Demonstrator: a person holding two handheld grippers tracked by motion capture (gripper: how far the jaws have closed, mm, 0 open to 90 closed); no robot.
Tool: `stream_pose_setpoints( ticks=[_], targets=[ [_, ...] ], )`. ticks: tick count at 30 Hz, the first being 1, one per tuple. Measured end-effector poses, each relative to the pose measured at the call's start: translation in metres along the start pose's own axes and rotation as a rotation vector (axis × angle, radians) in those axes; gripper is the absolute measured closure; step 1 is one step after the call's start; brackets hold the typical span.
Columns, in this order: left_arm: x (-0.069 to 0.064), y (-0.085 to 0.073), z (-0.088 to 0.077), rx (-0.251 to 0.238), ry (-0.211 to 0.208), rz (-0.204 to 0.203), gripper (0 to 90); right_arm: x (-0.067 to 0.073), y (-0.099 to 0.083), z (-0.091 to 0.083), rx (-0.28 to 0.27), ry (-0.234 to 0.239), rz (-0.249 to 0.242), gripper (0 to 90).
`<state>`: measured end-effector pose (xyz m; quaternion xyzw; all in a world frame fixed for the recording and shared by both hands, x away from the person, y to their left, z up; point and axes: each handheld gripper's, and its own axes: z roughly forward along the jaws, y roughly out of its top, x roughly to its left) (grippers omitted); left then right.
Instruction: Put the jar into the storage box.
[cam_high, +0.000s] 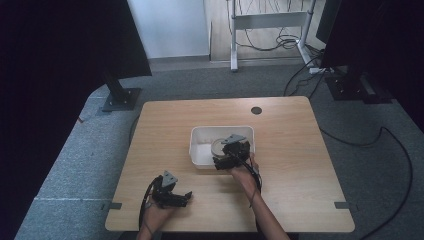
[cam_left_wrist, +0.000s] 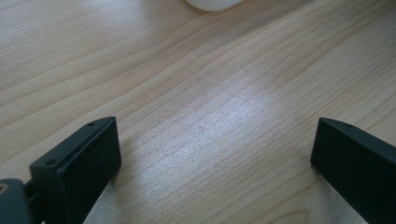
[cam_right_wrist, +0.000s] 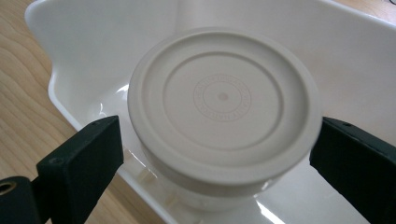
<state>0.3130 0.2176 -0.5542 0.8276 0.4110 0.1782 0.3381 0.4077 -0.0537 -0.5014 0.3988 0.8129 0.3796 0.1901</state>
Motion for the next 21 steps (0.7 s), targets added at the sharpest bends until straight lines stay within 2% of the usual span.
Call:
stream_pose_setpoints(
  ticks=[9, 21],
  targets=[
    [0.000, 0.000, 0.000, 0.000, 0.001, 0.000, 1.3, 0.000, -0.002, -0.013, -0.007, -0.001, -0.028, 3.1],
    [0.000, 0.000, 0.000, 0.000, 0.000, -0.001, 1.3, -0.001, -0.012, -0.033, -0.011, 0.024, -0.065, 4.1]
  ],
)
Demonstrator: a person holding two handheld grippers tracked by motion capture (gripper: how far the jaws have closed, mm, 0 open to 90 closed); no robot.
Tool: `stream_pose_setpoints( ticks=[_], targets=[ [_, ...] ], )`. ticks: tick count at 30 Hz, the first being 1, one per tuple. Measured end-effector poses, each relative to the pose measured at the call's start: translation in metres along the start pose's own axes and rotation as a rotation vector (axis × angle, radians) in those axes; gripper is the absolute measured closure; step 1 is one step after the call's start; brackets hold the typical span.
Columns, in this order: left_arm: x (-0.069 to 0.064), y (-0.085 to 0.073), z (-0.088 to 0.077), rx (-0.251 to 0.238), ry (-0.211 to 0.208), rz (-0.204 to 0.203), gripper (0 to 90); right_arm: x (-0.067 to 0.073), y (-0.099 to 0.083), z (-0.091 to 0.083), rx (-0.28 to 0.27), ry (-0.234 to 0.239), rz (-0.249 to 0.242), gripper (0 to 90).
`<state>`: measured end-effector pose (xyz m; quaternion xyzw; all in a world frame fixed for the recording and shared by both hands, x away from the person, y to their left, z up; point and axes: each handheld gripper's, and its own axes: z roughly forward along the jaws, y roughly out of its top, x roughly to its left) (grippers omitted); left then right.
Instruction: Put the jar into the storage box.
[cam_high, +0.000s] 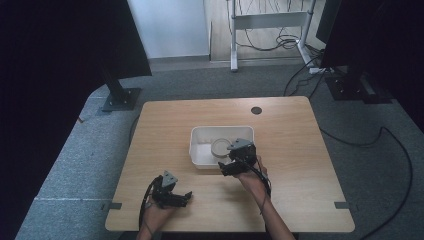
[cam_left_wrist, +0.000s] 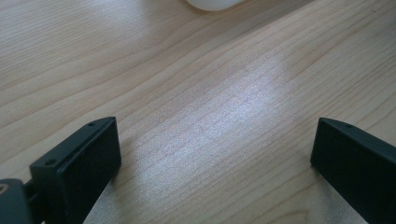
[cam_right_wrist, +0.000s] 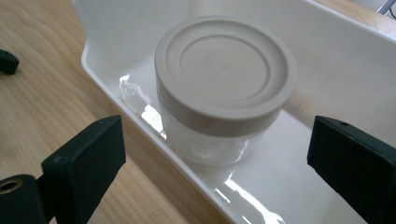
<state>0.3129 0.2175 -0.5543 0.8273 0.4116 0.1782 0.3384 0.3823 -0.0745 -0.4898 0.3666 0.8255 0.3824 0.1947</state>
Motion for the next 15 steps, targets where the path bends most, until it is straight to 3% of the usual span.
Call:
stream_pose_setpoints(
  ticks=[15],
  targets=[
    [0.000, 0.000, 0.000, 0.001, 0.000, 0.001, 1.3, -0.004, -0.021, -0.018, 0.008, 0.031, -0.015, 4.2]
  ],
)
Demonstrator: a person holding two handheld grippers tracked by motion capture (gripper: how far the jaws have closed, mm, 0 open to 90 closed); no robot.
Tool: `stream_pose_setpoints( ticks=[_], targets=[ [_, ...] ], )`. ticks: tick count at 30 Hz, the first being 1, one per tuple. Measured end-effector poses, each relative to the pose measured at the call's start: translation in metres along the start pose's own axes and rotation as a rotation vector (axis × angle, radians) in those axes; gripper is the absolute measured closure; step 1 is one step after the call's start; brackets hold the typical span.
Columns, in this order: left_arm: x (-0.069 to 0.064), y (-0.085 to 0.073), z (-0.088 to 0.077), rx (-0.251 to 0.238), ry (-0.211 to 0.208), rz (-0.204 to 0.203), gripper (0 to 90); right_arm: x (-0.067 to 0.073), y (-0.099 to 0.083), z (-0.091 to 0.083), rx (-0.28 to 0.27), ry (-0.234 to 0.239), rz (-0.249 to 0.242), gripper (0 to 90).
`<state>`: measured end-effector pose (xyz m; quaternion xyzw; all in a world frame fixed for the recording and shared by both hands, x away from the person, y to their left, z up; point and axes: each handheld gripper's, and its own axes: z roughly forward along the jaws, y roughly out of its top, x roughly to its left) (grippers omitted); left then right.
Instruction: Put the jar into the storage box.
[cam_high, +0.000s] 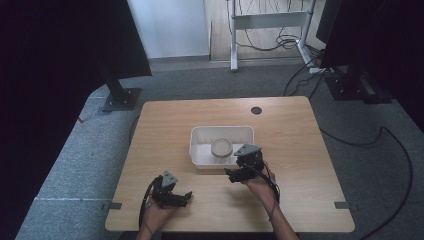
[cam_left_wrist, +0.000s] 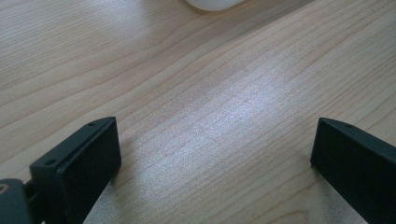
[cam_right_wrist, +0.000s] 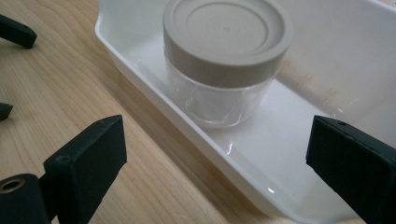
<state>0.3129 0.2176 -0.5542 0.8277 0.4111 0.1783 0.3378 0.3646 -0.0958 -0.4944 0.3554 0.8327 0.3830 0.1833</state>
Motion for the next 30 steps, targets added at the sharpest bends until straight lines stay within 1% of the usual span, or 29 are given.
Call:
stream_pose_setpoints(
  ticks=[3, 12, 19, 25, 30],
  targets=[
    [0.000, 0.000, 0.000, 0.001, 0.000, 0.001, 1.4, 0.000, -0.004, -0.004, -0.005, 0.005, -0.004, 4.2],
    [0.000, 0.000, 0.000, 0.001, 0.000, 0.001, 1.3, -0.003, -0.014, -0.017, -0.023, -0.001, -0.008, 4.3],
    [0.000, 0.000, 0.000, 0.001, 0.000, 0.002, 1.3, -0.006, -0.024, -0.024, -0.025, -0.007, 0.001, 4.3],
    [0.000, 0.000, 0.000, 0.001, 0.000, 0.002, 1.3, -0.008, -0.038, -0.031, -0.025, -0.014, 0.017, 4.2],
    [0.000, 0.000, 0.000, 0.001, 0.000, 0.002, 1.3, -0.012, -0.053, -0.040, -0.027, -0.032, 0.035, 4.2]
  ],
)
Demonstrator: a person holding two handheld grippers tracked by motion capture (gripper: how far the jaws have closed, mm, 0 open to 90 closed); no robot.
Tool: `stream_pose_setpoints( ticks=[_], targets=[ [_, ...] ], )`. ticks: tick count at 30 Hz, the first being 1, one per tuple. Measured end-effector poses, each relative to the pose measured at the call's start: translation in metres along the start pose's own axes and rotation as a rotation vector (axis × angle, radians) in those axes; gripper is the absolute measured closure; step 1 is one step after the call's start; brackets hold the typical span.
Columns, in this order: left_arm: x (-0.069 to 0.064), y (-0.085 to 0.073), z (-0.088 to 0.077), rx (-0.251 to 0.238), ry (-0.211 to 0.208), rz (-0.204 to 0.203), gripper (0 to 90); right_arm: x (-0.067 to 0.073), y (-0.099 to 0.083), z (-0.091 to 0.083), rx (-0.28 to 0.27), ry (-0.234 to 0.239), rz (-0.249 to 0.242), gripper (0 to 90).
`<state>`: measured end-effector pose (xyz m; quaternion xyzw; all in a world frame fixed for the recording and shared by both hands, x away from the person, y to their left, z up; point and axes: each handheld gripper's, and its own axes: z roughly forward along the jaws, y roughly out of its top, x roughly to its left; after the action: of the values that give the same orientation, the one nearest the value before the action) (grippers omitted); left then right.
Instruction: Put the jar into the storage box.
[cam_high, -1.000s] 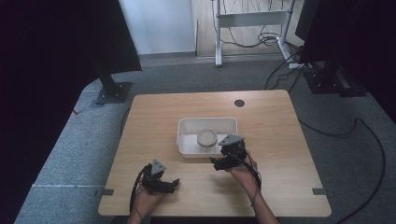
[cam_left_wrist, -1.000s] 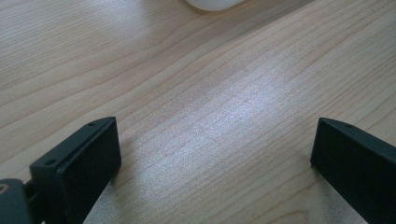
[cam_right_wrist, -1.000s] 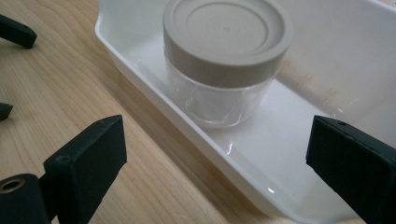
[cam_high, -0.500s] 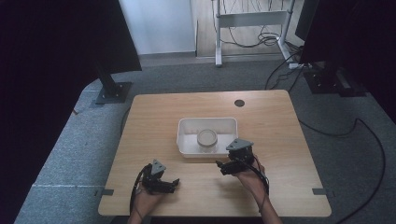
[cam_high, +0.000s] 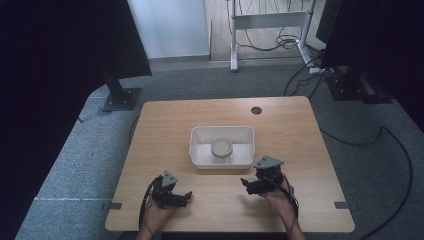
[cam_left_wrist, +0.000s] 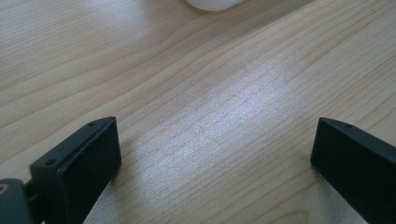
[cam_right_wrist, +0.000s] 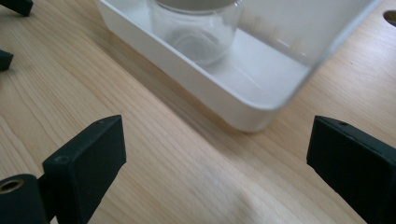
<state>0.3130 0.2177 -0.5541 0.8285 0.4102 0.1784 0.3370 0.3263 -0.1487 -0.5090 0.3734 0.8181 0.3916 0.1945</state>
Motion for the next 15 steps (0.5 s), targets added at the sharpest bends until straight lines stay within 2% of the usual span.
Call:
stream_pose_setpoints(
  ticks=[15],
  targets=[
    [0.000, 0.000, 0.000, 0.000, 0.000, 0.000, 1.4, -0.015, -0.041, -0.020, -0.005, -0.058, 0.050, 4.1]
  ],
)
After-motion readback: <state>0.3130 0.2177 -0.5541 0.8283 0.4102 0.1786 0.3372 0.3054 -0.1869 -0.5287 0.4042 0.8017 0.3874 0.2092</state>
